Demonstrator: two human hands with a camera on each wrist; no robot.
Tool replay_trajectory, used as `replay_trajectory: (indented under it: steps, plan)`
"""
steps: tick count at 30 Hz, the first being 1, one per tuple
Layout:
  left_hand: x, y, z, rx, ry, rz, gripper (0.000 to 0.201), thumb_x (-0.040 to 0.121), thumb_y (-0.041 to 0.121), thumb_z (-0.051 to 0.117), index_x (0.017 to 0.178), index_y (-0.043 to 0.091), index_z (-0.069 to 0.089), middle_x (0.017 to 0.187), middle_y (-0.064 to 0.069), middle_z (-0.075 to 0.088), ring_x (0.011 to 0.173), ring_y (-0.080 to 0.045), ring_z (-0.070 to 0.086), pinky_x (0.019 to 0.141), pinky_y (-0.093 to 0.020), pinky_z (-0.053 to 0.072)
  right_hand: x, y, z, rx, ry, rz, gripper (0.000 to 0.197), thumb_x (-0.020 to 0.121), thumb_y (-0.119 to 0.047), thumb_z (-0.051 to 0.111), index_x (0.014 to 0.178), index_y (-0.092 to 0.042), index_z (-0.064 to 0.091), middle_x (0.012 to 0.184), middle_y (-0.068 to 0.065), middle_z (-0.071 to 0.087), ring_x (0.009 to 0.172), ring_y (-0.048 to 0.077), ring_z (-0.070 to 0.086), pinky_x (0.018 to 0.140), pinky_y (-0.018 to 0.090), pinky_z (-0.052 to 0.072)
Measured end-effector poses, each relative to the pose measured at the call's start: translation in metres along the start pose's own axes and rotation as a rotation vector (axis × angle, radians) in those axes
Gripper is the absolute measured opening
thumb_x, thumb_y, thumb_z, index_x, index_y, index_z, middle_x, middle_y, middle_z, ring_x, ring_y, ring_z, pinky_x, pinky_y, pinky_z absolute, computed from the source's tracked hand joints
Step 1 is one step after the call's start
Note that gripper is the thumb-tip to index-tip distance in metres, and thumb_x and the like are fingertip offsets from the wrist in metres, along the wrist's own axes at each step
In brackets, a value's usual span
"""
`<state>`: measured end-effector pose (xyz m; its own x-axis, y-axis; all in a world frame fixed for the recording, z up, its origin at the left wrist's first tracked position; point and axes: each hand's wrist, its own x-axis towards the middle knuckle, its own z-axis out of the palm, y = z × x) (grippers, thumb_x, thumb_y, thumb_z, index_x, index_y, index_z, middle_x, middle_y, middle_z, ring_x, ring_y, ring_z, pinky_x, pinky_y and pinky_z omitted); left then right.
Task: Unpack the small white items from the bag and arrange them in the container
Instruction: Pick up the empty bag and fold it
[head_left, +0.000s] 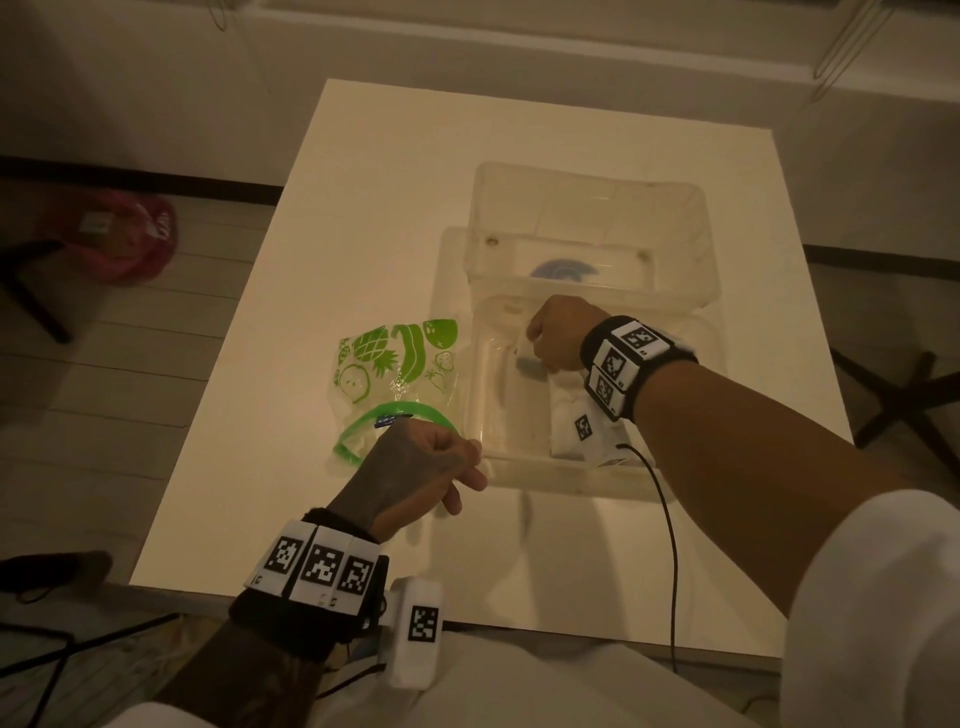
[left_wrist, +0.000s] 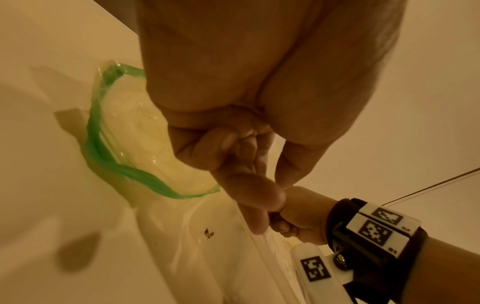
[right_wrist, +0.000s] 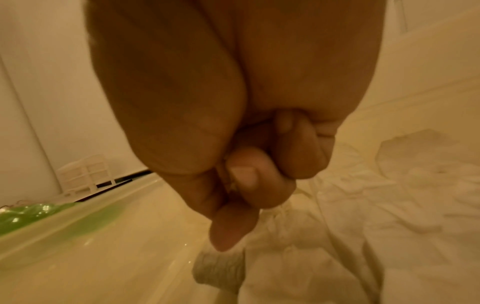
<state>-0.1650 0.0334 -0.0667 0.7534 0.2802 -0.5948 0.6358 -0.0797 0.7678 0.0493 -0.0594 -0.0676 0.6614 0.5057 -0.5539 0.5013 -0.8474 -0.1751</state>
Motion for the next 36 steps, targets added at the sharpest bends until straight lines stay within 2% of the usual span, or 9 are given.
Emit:
replay_trajectory:
  steps: [5,9,11,15,19,24,29,33,36]
  plan:
    - [-0.006,0.001,-0.005,0.03,0.084,0.054,0.014,0.093,0.015,0.06,0.083,0.008,0.067,0.073,-0.002,0.074,0.047,-0.007,0.059,0.056,-0.025,0.053,-0.002,0.0,-0.002,-0.001,0.012,-0.005,0.025,0.087,-0.015,0.06,0.109,-0.007,0.069,0.109,0.01,0.067,0.094,0.024,0.063,0.083,0.033,0.052]
    - [-0.011,-0.001,-0.024,0.246,0.481,0.334,0.007,0.08,0.006,0.071,0.08,0.01,0.065,0.065,0.003,0.059,0.059,-0.006,0.054,0.056,-0.015,0.042,-0.01,0.002,-0.005,0.048,0.087,-0.035,0.021,0.092,-0.016,0.052,0.102,-0.005,0.067,0.1,0.01,0.066,0.091,0.023,0.062,0.087,0.033,0.052]
    - [-0.005,-0.007,-0.038,0.4,0.623,0.445,0.029,0.071,0.011,0.08,0.094,0.008,0.062,0.071,0.001,0.057,0.062,-0.01,0.051,0.058,-0.019,0.041,-0.015,0.003,-0.005,0.091,0.122,-0.047,0.019,0.092,-0.015,0.052,0.1,-0.005,0.066,0.097,0.008,0.065,0.091,0.022,0.062,0.088,0.031,0.052]
    - [0.016,-0.019,-0.053,0.733,0.537,0.385,0.093,0.058,0.028,0.089,0.137,0.015,0.042,0.123,-0.012,0.051,0.108,-0.028,0.05,0.086,-0.042,0.05,-0.021,0.003,-0.003,0.177,0.137,-0.069,0.013,0.089,-0.014,0.056,0.086,-0.008,0.067,0.083,0.003,0.063,0.073,0.013,0.057,0.066,0.021,0.044]
    - [0.03,-0.024,-0.049,0.973,0.463,0.302,0.075,0.077,0.03,0.075,0.143,0.023,0.04,0.125,-0.012,0.054,0.111,-0.031,0.053,0.089,-0.047,0.046,-0.029,-0.005,0.0,0.234,0.143,-0.125,0.011,0.087,-0.015,0.058,0.081,-0.013,0.067,0.079,-0.002,0.062,0.074,0.013,0.056,0.067,0.022,0.04]
    - [0.039,-0.023,-0.05,0.709,0.601,0.277,0.036,0.093,0.011,0.054,0.128,0.008,0.06,0.106,-0.019,0.052,0.088,-0.035,0.056,0.078,-0.038,0.046,-0.047,-0.023,0.0,0.261,0.143,-0.284,0.013,0.085,-0.032,0.067,0.089,-0.02,0.067,0.08,-0.014,0.052,0.079,0.01,0.054,0.066,0.021,0.038]
    - [0.041,-0.009,-0.068,0.363,0.728,0.198,0.025,0.095,0.01,0.046,0.088,-0.006,0.063,0.094,-0.024,0.054,0.077,-0.029,0.05,0.068,-0.032,0.037,-0.064,-0.05,0.006,0.238,0.004,-0.449,0.092,0.064,-0.048,0.084,0.141,-0.03,0.037,0.102,-0.006,0.06,0.09,0.011,0.055,0.077,0.026,0.045]
    - [0.023,0.019,-0.071,-0.258,0.588,0.13,0.021,0.095,0.008,0.046,0.086,0.01,0.065,0.083,-0.01,0.061,0.076,-0.023,0.06,0.057,-0.032,0.054,-0.063,-0.067,0.015,0.239,0.073,-0.532,0.127,0.051,-0.051,0.089,0.149,-0.039,0.01,0.127,0.003,0.047,0.108,0.02,0.053,0.092,0.035,0.048]
    - [0.006,0.041,-0.06,-0.561,0.326,0.193,0.023,0.094,0.0,0.043,0.092,0.008,0.065,0.09,-0.014,0.067,0.084,-0.028,0.062,0.064,-0.04,0.058,-0.065,-0.073,0.012,0.322,0.138,-0.563,0.113,0.052,-0.046,0.09,0.145,-0.034,0.027,0.126,0.001,0.047,0.107,0.018,0.052,0.09,0.031,0.047]
